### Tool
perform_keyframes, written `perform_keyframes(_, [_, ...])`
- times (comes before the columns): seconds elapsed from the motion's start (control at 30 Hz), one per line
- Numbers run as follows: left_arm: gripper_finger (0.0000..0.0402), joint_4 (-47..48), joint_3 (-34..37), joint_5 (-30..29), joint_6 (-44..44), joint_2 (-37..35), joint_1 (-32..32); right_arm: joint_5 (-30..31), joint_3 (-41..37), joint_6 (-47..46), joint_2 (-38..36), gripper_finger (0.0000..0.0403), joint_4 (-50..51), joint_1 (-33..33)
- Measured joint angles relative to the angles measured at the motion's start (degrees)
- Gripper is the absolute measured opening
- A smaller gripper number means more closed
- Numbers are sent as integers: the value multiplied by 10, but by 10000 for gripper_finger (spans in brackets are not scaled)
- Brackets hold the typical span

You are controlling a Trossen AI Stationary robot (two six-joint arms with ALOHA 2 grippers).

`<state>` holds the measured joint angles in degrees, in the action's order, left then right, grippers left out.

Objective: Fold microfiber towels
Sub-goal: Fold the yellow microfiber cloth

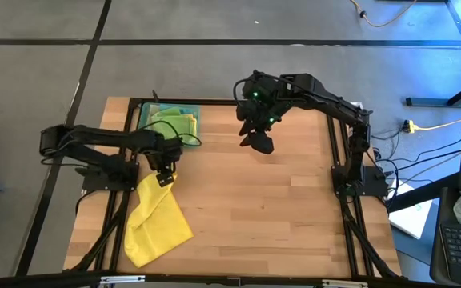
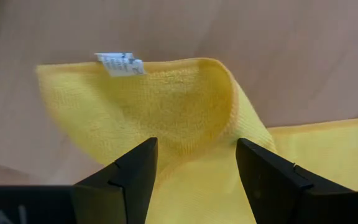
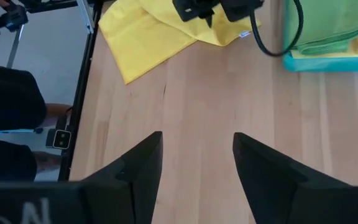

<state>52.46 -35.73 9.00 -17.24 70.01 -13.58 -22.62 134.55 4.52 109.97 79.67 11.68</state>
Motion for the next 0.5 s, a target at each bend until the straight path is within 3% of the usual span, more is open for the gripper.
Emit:
perform_keyframes(0.3, [209, -55, 0, 52, 13, 37, 12, 0, 0, 0, 0, 197, 5, -7])
perform_keyframes(0.5, [206, -42, 0, 83, 2, 37, 29, 0, 0, 3, 0, 197, 6, -7])
